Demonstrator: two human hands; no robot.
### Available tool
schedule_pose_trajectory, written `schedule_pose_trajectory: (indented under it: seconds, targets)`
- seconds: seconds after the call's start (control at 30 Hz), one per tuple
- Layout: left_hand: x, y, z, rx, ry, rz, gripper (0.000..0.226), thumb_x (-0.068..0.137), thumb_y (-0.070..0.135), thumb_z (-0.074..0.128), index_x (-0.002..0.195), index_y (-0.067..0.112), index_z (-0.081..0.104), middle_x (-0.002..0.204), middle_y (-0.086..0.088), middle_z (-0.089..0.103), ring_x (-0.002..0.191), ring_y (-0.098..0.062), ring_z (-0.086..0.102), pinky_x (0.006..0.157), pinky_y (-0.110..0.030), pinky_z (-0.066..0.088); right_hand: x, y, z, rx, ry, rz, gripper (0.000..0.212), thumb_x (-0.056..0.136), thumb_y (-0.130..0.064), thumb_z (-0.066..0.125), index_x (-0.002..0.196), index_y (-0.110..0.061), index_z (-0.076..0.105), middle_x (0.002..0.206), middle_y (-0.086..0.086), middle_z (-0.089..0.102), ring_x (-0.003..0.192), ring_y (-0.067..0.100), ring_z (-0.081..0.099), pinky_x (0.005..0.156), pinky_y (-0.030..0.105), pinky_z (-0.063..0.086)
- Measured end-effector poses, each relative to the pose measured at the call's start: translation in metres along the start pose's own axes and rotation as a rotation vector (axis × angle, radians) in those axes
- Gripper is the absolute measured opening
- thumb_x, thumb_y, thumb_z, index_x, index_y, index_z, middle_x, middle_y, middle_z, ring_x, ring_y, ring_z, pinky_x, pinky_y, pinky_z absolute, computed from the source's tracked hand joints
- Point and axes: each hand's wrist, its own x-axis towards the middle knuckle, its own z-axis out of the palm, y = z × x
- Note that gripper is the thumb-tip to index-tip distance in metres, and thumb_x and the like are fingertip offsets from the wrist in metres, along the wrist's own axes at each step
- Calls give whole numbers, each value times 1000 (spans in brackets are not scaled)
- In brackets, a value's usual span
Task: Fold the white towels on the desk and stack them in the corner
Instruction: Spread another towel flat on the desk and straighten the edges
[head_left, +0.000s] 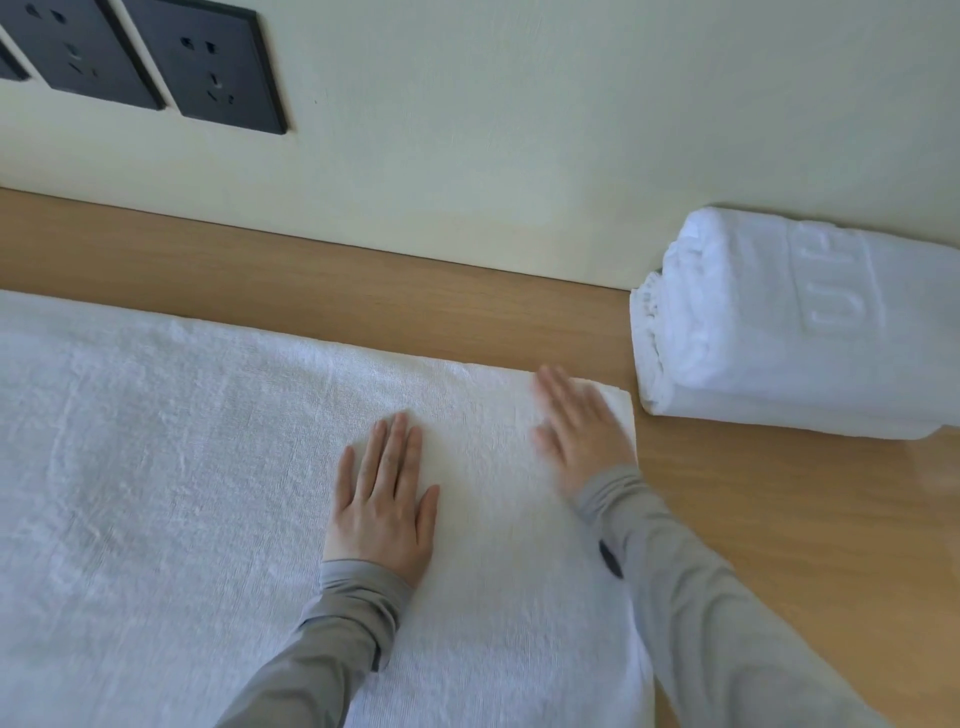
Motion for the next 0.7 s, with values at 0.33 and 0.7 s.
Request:
schedule_pose_trajectory:
  seconds: [0.33,0.7]
  targets:
    - [0,1,0,5,-10,-6,59,93,38,25,143,8,34,150,-7,32,140,-24,27,114,-44,16,-28,-99,-9,190,145,-67,61,97,-39,20,147,-4,20,155,11,17,145,24,11,118,42,7]
    - [-2,0,0,7,-23,0,60,94,39,21,148,12,23,155,-5,23,143,-22,18,116,-45,12,-89,-13,7,193,52,313,56,100,-29,24,146,-5,2,153,4,-9,146,22,-4,118,30,-5]
